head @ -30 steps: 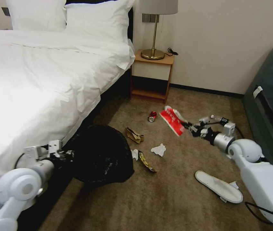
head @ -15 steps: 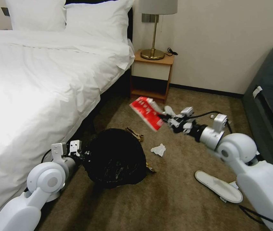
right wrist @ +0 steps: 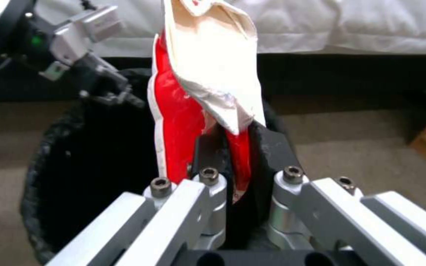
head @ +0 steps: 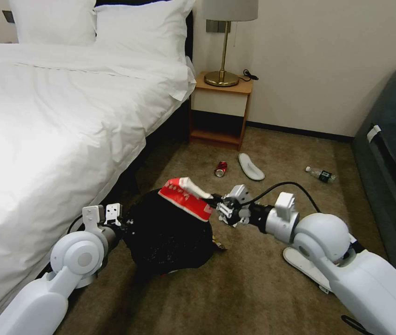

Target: Pick up the trash bin, then pick up the garbage on the floor and place it into the trash bin.

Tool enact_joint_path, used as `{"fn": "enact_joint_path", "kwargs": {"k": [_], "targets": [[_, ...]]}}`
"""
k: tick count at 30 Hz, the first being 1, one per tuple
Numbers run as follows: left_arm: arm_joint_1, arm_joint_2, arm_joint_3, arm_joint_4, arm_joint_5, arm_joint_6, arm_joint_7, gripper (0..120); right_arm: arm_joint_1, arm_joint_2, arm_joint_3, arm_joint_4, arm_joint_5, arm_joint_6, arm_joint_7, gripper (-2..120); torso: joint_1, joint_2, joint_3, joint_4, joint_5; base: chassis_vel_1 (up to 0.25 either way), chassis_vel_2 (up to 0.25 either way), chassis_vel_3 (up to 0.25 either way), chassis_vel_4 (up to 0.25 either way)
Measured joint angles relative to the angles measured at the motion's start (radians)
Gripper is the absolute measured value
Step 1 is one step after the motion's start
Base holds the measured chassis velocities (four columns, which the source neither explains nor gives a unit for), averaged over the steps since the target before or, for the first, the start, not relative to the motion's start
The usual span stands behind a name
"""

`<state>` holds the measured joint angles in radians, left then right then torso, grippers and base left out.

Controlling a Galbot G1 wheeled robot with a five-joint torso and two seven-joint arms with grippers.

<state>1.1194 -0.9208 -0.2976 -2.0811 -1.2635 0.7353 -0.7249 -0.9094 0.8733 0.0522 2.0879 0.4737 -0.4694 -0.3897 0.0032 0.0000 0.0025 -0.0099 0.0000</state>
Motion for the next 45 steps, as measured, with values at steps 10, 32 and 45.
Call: {"fn": "enact_joint_path", "kwargs": {"k": [10,32,45], "targets": [[-0.004,-0.005,-0.005,-0.001,-0.006,0.000,0.001,2,0.014,0.038,-0.090,-0.029,-0.015,-0.012,0.095,23,0.000,0.000,0.000,0.0001,-0.0001,0.000,0.000,0.000,0.000],[-0.037,-0.022,-0.003,0.021,-0.014,0.000,0.014,2,0.074,0.067,0.017,-0.063,0.096,-0.011,0.202,99,0.000,0.000,0.000,0.0000,0.0000,0.000,0.000,0.000,0.000],[-0.024,0.000,-0.112,0.022,-0.039,0.000,0.064,2,-0.002,0.043,0.156,-0.232,0.115,0.029,0.195,100,0.000,0.000,0.000,0.0000,0.0001,0.000,0.000,0.000,0.000]]}}
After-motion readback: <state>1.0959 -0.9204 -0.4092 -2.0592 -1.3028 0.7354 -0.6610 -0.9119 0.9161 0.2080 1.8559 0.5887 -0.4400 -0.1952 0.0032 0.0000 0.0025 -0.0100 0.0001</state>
